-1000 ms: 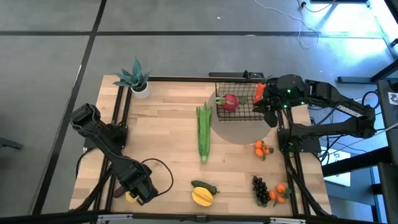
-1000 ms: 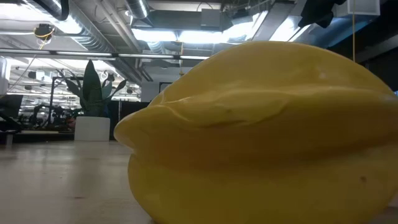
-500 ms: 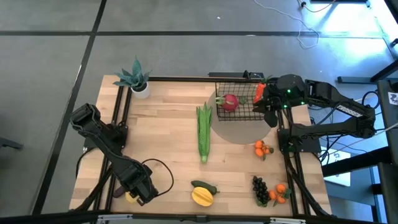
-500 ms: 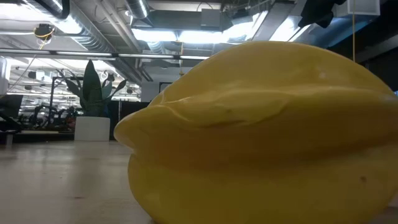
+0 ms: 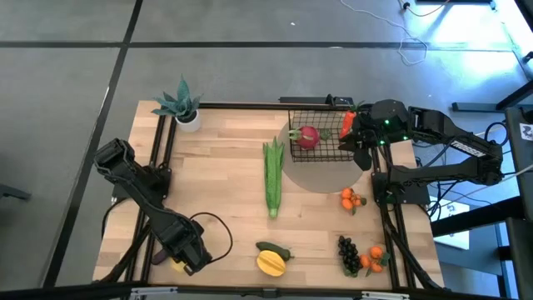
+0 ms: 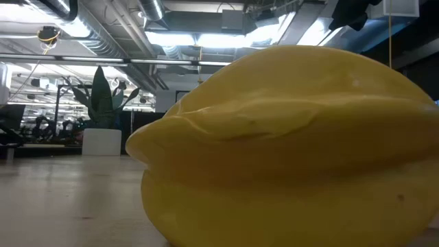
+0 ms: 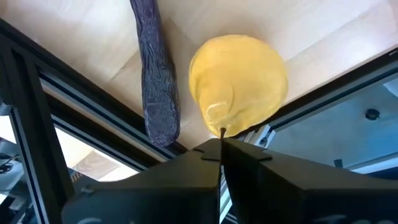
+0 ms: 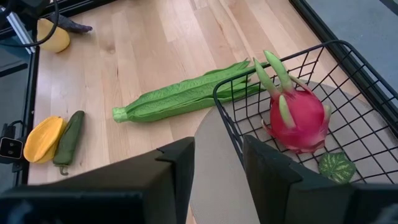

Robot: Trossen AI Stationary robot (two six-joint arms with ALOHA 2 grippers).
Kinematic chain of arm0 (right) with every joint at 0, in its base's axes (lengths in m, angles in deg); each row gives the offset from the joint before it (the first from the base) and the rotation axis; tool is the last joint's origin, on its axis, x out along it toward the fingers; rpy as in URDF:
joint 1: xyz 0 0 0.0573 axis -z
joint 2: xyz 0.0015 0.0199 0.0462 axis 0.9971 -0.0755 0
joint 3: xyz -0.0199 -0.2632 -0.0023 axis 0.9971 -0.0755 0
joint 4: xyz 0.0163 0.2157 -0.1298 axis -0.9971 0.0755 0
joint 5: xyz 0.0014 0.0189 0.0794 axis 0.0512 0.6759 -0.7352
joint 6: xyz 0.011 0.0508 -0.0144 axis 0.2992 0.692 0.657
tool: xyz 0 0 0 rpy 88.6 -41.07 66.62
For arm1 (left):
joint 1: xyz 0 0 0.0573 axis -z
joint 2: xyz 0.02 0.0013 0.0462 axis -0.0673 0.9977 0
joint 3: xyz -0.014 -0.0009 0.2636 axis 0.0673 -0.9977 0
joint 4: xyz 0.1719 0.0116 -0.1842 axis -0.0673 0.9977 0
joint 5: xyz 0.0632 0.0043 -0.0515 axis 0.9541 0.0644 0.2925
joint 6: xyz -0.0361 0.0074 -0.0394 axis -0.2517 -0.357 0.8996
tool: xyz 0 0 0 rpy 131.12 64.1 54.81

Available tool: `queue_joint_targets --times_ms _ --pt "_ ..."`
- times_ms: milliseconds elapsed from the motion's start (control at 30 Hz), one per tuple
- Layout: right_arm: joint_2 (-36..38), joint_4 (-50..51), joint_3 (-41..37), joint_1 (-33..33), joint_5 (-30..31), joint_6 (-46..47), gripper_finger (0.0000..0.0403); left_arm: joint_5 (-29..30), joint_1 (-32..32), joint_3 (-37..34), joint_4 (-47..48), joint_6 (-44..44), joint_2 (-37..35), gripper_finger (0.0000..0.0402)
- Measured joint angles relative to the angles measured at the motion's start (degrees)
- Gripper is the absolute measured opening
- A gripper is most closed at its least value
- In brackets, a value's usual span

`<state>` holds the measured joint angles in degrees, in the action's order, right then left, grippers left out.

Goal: Build produce basket
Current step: Put the pear into the black wire basket

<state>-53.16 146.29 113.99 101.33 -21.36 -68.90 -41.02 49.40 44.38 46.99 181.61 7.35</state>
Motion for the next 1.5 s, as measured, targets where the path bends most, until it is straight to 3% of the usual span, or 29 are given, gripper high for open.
queue_joint_targets --times_ms 367,600,833,1000,1133,1300,1500 --pt "0.0 -0.02 0.0 0.02 0.06 -1.31 0.0126 7.8 -6.01 5.92 6.36 -7.95 -2.43 0.0" --pt "0.02 -0.02 0.0 0.02 0.07 -1.99 0.0126 16.53 -14.94 17.78 21.46 -21.87 -2.43 0.0" --pt "0.02 -1.08 0.0 0.01 0.07 -2.91 0.0126 27.22 -27.29 26.72 28.78 -38.44 -2.34 0.0" --pt "0.02 -1.05 0.0 0.0 0.54 -2.93 0.0126 35.48 -36.23 31.51 24.86 -52.06 -2.32 0.0" --pt "-0.01 -1.23 0.0 0.0 5.82 -2.79 0.0126 39.3 -42.66 33.43 17.03 -63.47 -2.32 0.0" --pt "-0.11 -2.22 0.0 0.0 9.77 -3.1 0.0126 39.96 -49.64 33.57 1.0 -77.49 -1.98 0.0" --pt "-0.13 -2.56 0.0 0.02 14.23 -2.99 0.0126 38.94 -55.0 33.73 -17.37 -88.03 -1.03 0.0"
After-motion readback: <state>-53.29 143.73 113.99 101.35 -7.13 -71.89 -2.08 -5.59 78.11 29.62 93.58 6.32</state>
